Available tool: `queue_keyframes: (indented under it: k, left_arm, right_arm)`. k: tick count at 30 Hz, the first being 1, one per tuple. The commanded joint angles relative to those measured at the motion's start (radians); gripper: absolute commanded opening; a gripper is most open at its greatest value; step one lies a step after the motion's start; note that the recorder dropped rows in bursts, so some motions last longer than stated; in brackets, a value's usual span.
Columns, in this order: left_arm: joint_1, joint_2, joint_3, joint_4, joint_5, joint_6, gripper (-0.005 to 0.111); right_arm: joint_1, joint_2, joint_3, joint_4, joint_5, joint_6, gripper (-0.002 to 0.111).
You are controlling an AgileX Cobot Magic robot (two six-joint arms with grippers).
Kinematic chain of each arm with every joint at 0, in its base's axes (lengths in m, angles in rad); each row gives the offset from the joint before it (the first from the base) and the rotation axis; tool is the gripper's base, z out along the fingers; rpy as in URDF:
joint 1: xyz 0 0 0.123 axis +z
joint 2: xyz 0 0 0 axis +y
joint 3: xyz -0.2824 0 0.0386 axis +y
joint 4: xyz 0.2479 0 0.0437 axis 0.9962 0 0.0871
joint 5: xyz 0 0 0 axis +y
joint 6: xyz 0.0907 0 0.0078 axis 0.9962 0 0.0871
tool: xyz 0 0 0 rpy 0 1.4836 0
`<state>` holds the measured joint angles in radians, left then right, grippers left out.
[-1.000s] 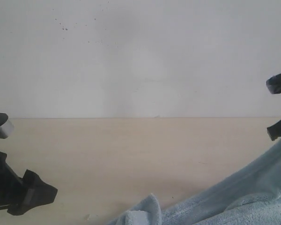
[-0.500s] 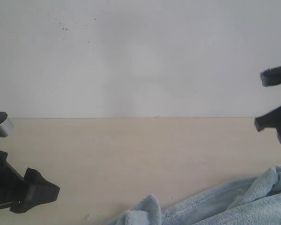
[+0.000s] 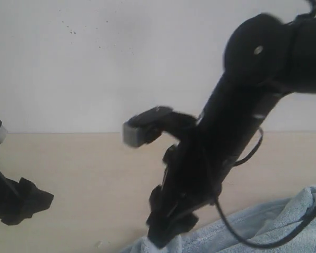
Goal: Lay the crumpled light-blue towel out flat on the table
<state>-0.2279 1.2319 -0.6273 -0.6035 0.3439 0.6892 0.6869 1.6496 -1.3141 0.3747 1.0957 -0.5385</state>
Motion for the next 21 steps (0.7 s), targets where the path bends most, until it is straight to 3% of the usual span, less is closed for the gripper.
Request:
queue_keyframes:
  k: [1,7,15,16,19,21]
  left_arm:
    - [0.071,0.055,0.0,0.086,-0.056,-0.148,0.071]
    - [0.108,0.18,-0.036,0.079,-0.015,-0.2,0.071]
    - [0.108,0.188,-0.077,0.061,0.014,-0.2,0.071]
    - [0.108,0.188,-0.077,0.061,0.014,-0.2,0.071]
    - [0.108,0.188,-0.077,0.061,0.014,-0.2,0.071]
    - [0.108,0.188,-0.077,0.061,0.014,-0.2,0.071]
  right_arm:
    - [0.109,0.09,-0.001,0.001,-0.082,-0.049,0.055]
    - [0.209,0.203,-0.001,-0.063,-0.266,-0.096,0.055]
    - [0.209,0.318,-0.001,-0.111,-0.191,-0.093,0.054]
    - [0.211,0.318,-0.001,-0.118,-0.191,-0.093,0.05]
    - [0.211,0.269,-0.001,-0.12,-0.1,-0.079,0.001]
    - [0.211,0.209,-0.001,-0.109,0.062,-0.039,0.0]
